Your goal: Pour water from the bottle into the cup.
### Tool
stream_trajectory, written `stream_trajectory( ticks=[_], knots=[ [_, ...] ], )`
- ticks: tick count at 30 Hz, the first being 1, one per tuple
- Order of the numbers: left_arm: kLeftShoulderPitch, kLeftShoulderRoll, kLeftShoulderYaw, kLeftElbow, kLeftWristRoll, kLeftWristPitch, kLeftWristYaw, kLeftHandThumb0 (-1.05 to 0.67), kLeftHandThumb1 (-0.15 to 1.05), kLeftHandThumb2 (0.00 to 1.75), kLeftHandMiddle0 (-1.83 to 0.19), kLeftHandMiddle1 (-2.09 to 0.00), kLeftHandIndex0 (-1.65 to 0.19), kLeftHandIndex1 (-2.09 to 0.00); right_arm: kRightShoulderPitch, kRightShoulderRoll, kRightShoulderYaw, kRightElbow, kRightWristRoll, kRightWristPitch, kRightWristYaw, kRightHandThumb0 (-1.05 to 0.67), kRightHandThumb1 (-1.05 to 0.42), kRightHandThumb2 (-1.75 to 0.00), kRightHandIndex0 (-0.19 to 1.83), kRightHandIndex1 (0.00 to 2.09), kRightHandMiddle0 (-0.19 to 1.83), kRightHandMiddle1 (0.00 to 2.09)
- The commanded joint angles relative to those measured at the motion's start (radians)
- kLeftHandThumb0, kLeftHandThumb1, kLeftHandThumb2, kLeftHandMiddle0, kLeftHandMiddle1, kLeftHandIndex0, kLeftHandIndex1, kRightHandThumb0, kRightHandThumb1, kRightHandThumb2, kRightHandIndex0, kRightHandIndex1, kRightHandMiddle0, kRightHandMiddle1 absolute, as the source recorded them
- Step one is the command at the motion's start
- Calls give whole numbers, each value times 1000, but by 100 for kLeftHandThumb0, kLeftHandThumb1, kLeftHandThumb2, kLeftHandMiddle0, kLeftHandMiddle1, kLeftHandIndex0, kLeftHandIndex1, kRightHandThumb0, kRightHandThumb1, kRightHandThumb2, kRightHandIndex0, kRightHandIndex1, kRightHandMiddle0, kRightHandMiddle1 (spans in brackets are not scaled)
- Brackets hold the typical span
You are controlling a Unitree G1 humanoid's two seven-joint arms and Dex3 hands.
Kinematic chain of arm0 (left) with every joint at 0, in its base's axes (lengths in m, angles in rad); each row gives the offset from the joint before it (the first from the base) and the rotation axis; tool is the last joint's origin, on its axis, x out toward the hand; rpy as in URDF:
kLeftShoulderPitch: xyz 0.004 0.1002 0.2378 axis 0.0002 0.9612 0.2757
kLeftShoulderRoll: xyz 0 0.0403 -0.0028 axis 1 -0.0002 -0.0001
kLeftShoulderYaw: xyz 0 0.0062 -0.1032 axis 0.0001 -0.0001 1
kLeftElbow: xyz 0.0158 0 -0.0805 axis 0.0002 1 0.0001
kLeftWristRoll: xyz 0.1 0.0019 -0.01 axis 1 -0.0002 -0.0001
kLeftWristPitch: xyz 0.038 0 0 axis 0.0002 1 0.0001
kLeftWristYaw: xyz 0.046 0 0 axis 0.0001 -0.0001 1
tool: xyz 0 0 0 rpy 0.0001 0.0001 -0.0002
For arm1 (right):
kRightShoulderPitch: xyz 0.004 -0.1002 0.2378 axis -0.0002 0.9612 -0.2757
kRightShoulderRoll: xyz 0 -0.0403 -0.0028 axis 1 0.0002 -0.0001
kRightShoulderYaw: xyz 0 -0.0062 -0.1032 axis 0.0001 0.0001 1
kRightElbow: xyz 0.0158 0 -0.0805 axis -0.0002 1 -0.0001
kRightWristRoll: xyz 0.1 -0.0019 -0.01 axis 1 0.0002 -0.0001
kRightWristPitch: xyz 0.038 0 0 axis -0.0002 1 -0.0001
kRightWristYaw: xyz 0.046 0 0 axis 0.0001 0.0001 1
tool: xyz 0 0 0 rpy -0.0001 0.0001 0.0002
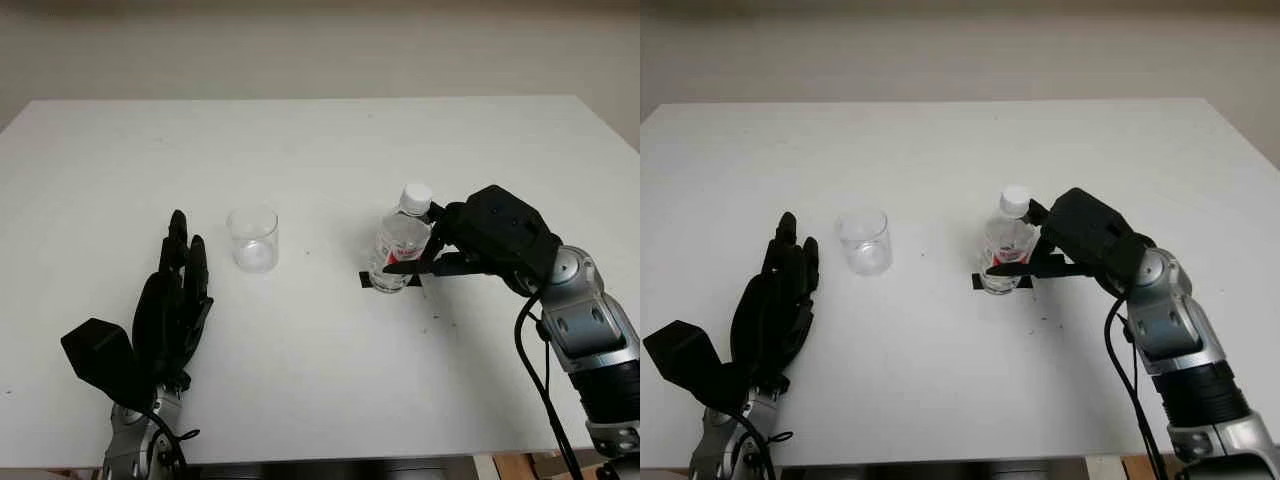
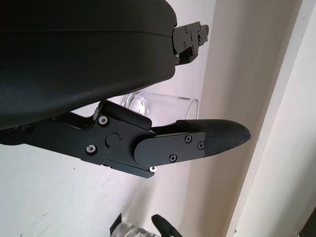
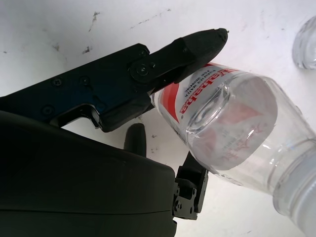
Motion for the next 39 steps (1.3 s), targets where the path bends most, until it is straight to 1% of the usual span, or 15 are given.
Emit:
stream_trajectory(
  ticks=[1,3,4,5,6,8,10,16,18,21,24,27,30,36,39],
  knots=[
    [34,-11,-8,34,7,11,5,-78,105,51,18,-6,18,-6,-24,-18,13,2,-17,-4,2,-90,-94,-6,-19,145,-19,115],
    [34,-12,-8,34,5,14,6,-78,105,52,19,-5,19,-5,-31,-25,27,-3,-35,4,12,-93,-96,-6,-19,98,-19,97],
    [34,-12,-8,33,4,15,6,-78,105,51,19,-5,18,-5,-33,-27,31,-4,-43,3,14,-93,-96,-6,-19,80,-19,88],
    [34,-13,-8,34,3,15,5,-78,105,51,19,-5,19,-5,-33,-27,32,-5,-47,0,13,-93,-96,-5,-19,66,-19,77],
    [34,-14,-8,34,1,15,4,-78,105,51,19,-5,19,-5,-31,-27,32,-7,-50,-5,11,-93,-96,-5,-19,61,-19,72],
    [34,-14,-8,37,1,13,2,-78,105,51,19,-5,19,-5,-27,-28,29,-11,-52,-15,10,-93,-96,-5,-19,57,-18,58],
    [33,-14,-8,40,3,10,2,-78,105,51,19,-5,19,-5,-27,-29,27,-10,-53,-19,11,-94,-97,-5,-19,55,-16,49],
    [31,-19,-8,42,-2,8,2,-78,105,51,19,-4,19,-4,-32,-30,22,-16,-61,-26,13,-94,-97,-5,-19,54,-14,44],
    [29,-20,-6,48,-3,4,1,-77,105,50,19,-4,19,-4,-27,-28,9,-11,-41,-41,23,-96,-97,-5,-15,30,-12,29],
    [29,-19,-7,51,2,0,2,-78,105,50,19,-4,19,-4,-22,-32,-3,-2,-2,-64,57,-98,-97,-5,-18,9,-17,12],
    [29,-17,-7,52,4,-1,1,-78,105,51,19,-4,19,-4,-15,-27,-20,2,45,-74,84,-97,-95,-5,-19,1,-19,2],
    [27,-16,-5,58,7,-2,5,-78,105,51,19,-5,18,-5,10,-8,-53,7,108,-117,88,-98,-95,-5,-19,0,-19,0],
    [23,-16,-4,62,2,-3,1,-78,105,51,19,-4,19,-5,46,25,-89,18,168,-187,62,-100,-94,-5,-19,0,-19,0],
    [17,-17,-6,69,2,-8,0,-77,105,51,19,-4,19,-4,127,131,-147,28,267,-299,-23,-104,-93,-5,-19,0,-19,0],
    [13,-19,-4,67,-2,-5,2,-77,105,51,19,-4,19,-4,168,207,-173,53,304,-382,-89,-98,-91,-4,-19,0,-19,0]
  ],
)
